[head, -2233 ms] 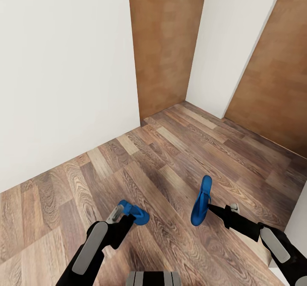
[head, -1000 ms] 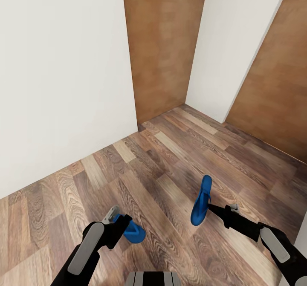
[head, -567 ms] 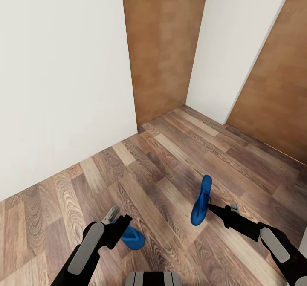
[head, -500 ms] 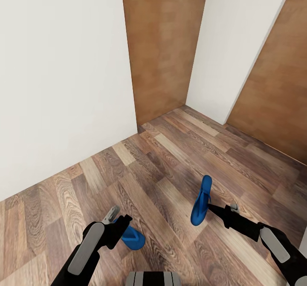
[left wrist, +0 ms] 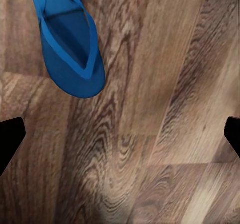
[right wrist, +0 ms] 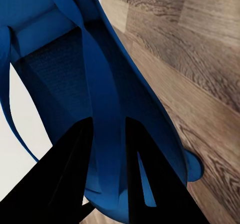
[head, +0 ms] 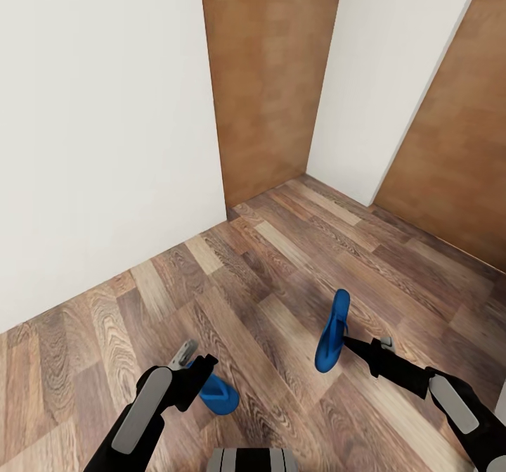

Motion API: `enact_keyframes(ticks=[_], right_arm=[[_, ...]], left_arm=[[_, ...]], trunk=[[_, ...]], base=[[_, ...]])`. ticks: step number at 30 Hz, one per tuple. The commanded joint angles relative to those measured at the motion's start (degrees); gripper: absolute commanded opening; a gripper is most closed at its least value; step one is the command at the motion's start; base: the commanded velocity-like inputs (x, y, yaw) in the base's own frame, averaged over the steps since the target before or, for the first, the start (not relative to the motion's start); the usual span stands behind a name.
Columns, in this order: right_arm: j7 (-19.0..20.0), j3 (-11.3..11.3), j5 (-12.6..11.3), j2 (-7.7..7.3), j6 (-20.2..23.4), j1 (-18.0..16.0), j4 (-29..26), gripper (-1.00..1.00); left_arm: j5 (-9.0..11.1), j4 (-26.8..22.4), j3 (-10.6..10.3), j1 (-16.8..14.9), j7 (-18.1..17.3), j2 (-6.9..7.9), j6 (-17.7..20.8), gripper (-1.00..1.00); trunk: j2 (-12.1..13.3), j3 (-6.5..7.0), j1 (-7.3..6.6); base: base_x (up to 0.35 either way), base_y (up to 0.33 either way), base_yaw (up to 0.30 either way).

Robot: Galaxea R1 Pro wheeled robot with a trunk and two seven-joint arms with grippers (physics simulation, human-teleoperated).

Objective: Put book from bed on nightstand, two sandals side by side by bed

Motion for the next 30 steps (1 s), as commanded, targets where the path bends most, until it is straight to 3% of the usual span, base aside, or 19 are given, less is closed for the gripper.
enact_keyframes(ticks=[1, 17, 21, 23, 30], right_arm=[[0.13, 0.01, -0.3, -0.02, 0.34, -0.02, 0.01, -1.0], [0.12, 0.01, -0.3, -0.02, 0.34, -0.01, -0.05, -1.0], [0.13, 0.01, -0.3, -0.02, 0.34, -0.01, -0.05, -1.0], [0.15, 0.01, -0.3, -0.02, 0.34, -0.01, -0.08, -1.0], [0.16, 0.01, -0.3, -0.02, 0.4, -0.01, -0.06, -1.0]], left_arm=[[0.27, -0.07, 0.01, -0.03, 0.38, 0.02, 0.14, 1.0], [0.18, -0.06, 0.3, -0.03, 0.41, 0.07, -0.32, 1.0], [0.18, -0.46, 4.48, -0.02, 0.42, 0.14, -4.15, 1.0], [0.18, -0.55, 5.47, -0.02, 0.41, 0.14, -5.54, 1.0], [-0.15, -0.21, 6.47, -0.22, 0.34, 0.21, -14.19, 1.0]], trunk=[[-0.02, -0.04, 0.0], [-0.02, -0.04, 0.0], [-0.02, -0.04, 0.0], [-0.02, -0.04, 0.0], [-0.02, -0.04, 0.0]], base=[[0.203, 0.0, 0.0], [0.07, 0.0, 0.0], [0.0, 0.0, 0.0], [0.0, 0.0, 0.0], [0.0, 0.0, 0.0]])
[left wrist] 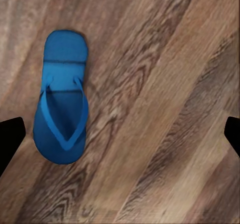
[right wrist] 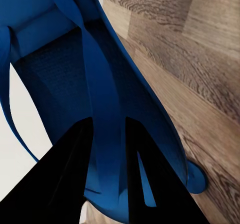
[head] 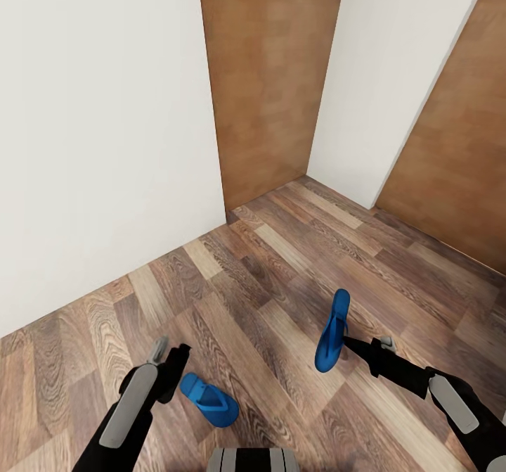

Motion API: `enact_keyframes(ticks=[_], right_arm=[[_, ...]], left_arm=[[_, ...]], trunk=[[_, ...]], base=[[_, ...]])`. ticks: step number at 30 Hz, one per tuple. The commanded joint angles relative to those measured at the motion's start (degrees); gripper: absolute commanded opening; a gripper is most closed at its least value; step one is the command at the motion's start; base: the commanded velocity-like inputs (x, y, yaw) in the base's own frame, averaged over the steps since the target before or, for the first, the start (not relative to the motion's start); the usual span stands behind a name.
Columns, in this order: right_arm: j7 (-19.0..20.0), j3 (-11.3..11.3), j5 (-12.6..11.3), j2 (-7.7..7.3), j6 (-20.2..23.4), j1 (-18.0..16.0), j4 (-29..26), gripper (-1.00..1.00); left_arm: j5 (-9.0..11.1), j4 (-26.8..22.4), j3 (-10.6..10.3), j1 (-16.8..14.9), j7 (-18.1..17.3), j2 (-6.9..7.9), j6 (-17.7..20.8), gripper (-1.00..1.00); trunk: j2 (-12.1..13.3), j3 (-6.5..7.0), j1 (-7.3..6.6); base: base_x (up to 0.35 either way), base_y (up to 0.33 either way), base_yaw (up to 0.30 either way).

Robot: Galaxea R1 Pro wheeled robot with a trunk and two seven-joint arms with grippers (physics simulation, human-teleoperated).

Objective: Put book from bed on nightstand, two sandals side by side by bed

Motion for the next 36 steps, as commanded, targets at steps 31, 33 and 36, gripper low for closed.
enact_keyframes(ticks=[31, 33, 36], right_arm=[[0.16, 0.01, -0.31, -0.07, 0.37, -0.03, 0.03, -1.0], [0.16, 0.01, -0.31, -0.08, 0.37, -0.03, 0.03, -1.0], [0.16, 0.01, -0.31, -0.07, 0.37, -0.03, 0.03, -1.0]], left_arm=[[-0.52, 3.06, 0.05, -0.7, 0.27, 1.95, -4.94, 1.0], [-0.52, 3.06, 0.05, -0.7, 0.27, 1.89, -4.94, 1.0], [-0.52, 3.06, 0.03, -0.7, 0.27, 1.88, -4.94, 1.0]], trunk=[[-0.27, -4.25, 0.48], [-0.3, -4.7, 0.53], [-0.34, -5.36, 0.61]], base=[[0.0, 0.0, 0.0], [0.0, 0.0, 0.0], [0.0, 0.0, 0.0]])
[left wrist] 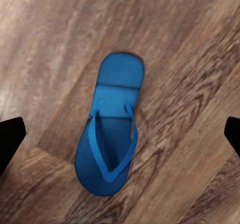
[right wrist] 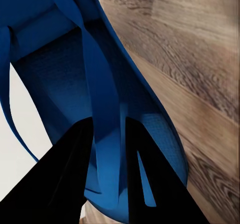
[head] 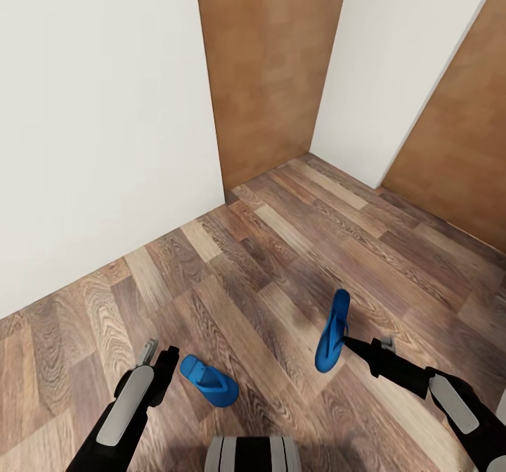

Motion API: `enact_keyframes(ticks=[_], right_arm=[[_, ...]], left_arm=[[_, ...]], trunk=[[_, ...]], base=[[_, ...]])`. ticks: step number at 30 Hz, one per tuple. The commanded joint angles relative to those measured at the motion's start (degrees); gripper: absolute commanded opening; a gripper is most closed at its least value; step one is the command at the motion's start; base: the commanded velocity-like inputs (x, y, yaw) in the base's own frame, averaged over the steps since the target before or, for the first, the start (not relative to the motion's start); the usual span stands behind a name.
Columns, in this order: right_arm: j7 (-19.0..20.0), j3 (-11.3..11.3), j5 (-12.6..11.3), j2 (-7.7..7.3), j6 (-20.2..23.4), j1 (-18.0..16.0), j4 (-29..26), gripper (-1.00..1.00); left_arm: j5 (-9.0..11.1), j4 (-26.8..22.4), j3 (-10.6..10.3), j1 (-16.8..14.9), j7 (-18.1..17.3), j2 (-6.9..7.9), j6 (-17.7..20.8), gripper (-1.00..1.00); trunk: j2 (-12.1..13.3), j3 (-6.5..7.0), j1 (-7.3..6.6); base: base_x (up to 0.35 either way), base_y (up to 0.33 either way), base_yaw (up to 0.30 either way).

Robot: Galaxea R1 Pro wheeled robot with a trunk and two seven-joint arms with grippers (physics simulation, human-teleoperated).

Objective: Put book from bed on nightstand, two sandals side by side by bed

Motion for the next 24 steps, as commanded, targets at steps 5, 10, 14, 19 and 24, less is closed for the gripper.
enact_keyframes(ticks=[5, 10, 14, 19, 24], right_arm=[[0.13, 0.01, -0.41, 0.03, 0.38, -0.03, 0.0, -1.0], [0.13, 0.01, -0.41, 0.03, 0.38, -0.03, 0.01, -1.0], [0.13, 0.01, -0.41, 0.02, 0.4, -0.03, 0.01, -1.0], [0.13, 0.01, -0.41, 0.02, 0.4, -0.04, 0.0, -1.0], [0.13, 0.01, -0.41, 0.03, 0.39, -0.03, 0.01, -1.0]], left_arm=[[0.06, -0.07, -0.02, -0.03, 0.29, 0.04, 0.29, 1.0], [0.06, -0.07, -0.02, -0.03, 0.29, 0.04, 0.29, 1.0], [0.06, -0.07, -0.1, -0.03, 0.29, -0.07, 0.29, 1.0], [0.09, -0.08, -0.19, -0.03, 0.29, -0.11, 0.34, 1.0], [0.14, -0.15, -0.27, -0.03, 0.29, -0.19, 0.37, 1.0]], trunk=[[-0.09, -1.15, 0.12], [-0.15, -2.26, 0.24], [-0.21, -3.15, 0.35], [-0.27, -4.25, 0.48], [-0.34, -5.36, 0.61]], base=[[0.0, 0.0, 0.0], [0.0, 0.0, 0.0], [0.0, 0.0, 0.0], [0.0, 0.0, 0.0], [0.0, 0.0, 0.0]])
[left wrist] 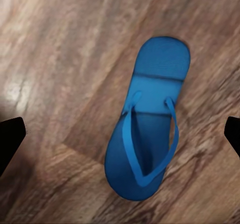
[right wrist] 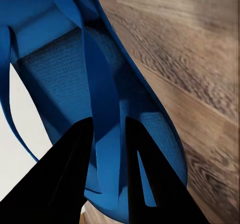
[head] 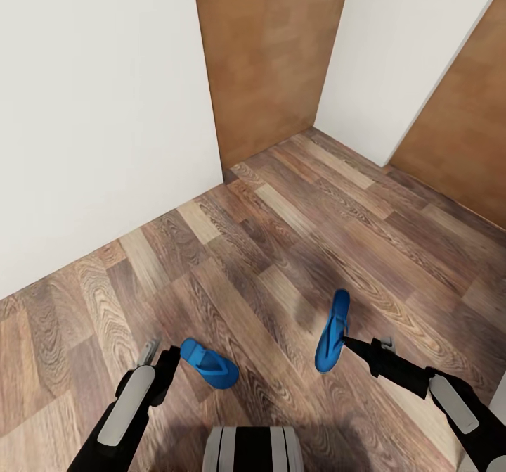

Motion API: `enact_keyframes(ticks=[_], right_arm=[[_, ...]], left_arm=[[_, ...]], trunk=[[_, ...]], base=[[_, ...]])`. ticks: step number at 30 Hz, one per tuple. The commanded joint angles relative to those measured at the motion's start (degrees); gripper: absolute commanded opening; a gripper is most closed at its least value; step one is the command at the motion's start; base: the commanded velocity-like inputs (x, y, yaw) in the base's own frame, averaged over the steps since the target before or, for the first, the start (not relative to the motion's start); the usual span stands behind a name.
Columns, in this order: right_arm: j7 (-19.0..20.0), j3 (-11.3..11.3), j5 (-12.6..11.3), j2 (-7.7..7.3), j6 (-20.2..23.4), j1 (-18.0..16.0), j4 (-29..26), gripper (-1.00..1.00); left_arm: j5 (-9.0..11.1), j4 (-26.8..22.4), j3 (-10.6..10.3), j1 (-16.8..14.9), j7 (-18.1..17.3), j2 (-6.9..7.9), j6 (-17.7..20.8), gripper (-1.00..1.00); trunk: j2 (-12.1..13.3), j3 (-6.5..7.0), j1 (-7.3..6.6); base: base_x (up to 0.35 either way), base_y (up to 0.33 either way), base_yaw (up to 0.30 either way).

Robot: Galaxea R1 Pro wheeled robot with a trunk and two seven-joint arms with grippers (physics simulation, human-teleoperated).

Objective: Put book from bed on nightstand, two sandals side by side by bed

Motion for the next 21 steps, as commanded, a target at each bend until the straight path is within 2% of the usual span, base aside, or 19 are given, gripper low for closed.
enact_keyframes(ticks=[1, 16, 21], right_arm=[[0.12, 0.01, -0.41, -0.02, 0.38, -0.03, 0.02, -1.0], [0.14, -0.07, -0.49, -0.29, 0.46, -0.03, 0.09, -1.0], [0.14, -0.08, -0.49, -0.36, 0.46, -0.03, 0.1, -1.0]], left_arm=[[0.06, -0.08, 0.02, -0.02, 0.29, -0.01, 0.29, 1.0], [0.06, -0.09, -0.09, -0.02, 0.29, -0.1, 0.29, 1.0], [0.09, -0.09, -0.41, -0.02, 0.29, -0.31, 0.36, 1.0]], trunk=[[-0.03, -0.26, 0.01], [-0.23, -3.59, 0.4], [-0.23, -3.59, 0.4]], base=[[0.0, 0.0, 0.0], [0.0, 0.0, 0.0], [0.0, 0.0, 0.0]])
